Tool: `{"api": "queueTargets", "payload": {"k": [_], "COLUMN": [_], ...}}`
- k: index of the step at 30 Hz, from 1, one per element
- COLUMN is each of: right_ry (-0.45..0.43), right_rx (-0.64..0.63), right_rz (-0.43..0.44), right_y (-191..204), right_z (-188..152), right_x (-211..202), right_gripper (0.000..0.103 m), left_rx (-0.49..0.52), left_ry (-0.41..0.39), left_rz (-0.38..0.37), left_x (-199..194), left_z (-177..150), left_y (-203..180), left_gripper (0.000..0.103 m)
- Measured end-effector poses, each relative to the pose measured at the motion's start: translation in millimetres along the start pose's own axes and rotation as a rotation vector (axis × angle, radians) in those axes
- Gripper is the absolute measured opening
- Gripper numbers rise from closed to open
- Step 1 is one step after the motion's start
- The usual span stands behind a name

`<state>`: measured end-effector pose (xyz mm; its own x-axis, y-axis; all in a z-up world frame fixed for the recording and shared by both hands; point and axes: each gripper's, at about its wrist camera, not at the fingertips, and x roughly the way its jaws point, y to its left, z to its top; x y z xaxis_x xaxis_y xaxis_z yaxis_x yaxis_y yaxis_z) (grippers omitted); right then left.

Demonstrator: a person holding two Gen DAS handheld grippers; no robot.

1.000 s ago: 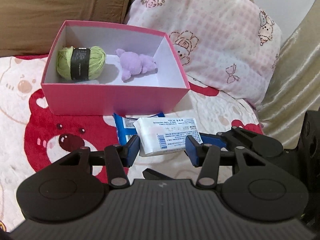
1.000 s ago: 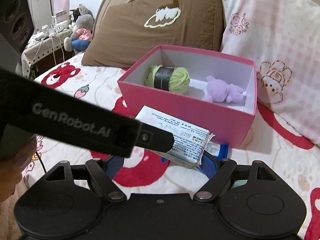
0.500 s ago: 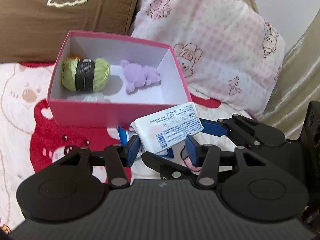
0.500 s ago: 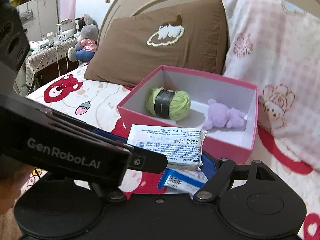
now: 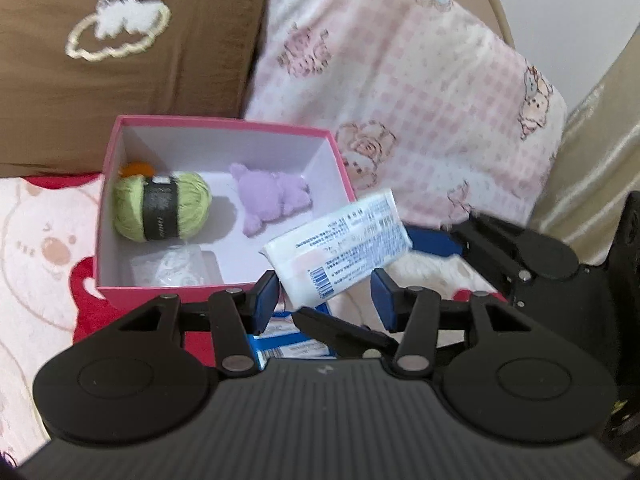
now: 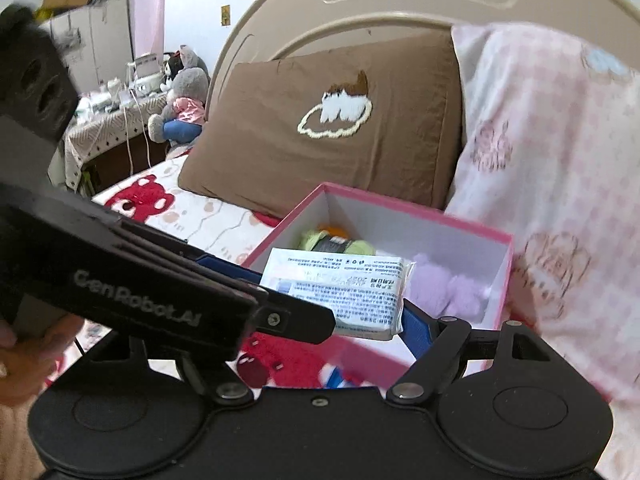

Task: Organize objects
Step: 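Lift the white packet with the left tool and carry it over the pink box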

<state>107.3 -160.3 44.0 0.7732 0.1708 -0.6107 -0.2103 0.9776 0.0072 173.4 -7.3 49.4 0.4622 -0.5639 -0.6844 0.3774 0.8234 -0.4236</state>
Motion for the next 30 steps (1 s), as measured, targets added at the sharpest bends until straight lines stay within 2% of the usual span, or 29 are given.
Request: {"api": "queueTargets", "payload": {"k": [3,5,8,12,16,21,30], "right_ry": [-0.003,0.007,0.025,0.078,0.127,0.186,0.271], "right_rx": [-0.096,-0.112,-0.095,-0.049,-0.007,0.044,0.172], "right_rz": [-0.034,-0.031,-0.015,-0.009,-0.005,0.005,0.062], "right_y": [3.6,0.1,-11.3,-26.2,-38.3,-52.7,-77.8], "right_z": [10.6,21.0,35.6,44.0,40.7,34.3,9.8], "right_x": [6.4,12.4,23.2,47.2,72.6,100.8,141.0], "right_gripper": [0.082,0.081,0.081,0.079,0.077,0.074,0.059], "left_rx": [-0.015,-0.032,-0.070,-0.083,-0.113,-0.097,-0.109], "left_ry": [0.025,0.028,0.027,0.039,0.084,0.081,0.079], "left_rz": [-0.003,-0.002,-0.003,0.032,0.053,0.086,0.083], "left_x": [7.7,13.4,23.7,44.3,71.0,91.3,119.6], "left_z": [17.9,25.9,35.7,43.3,46.9,47.2,30.4], "left_y": [11.2,16.5,25.3,34.5,45.6,52.0,79.6], "left_gripper": [0.048,0.048,0.048,0.049,0.048,0.049,0.048]}}
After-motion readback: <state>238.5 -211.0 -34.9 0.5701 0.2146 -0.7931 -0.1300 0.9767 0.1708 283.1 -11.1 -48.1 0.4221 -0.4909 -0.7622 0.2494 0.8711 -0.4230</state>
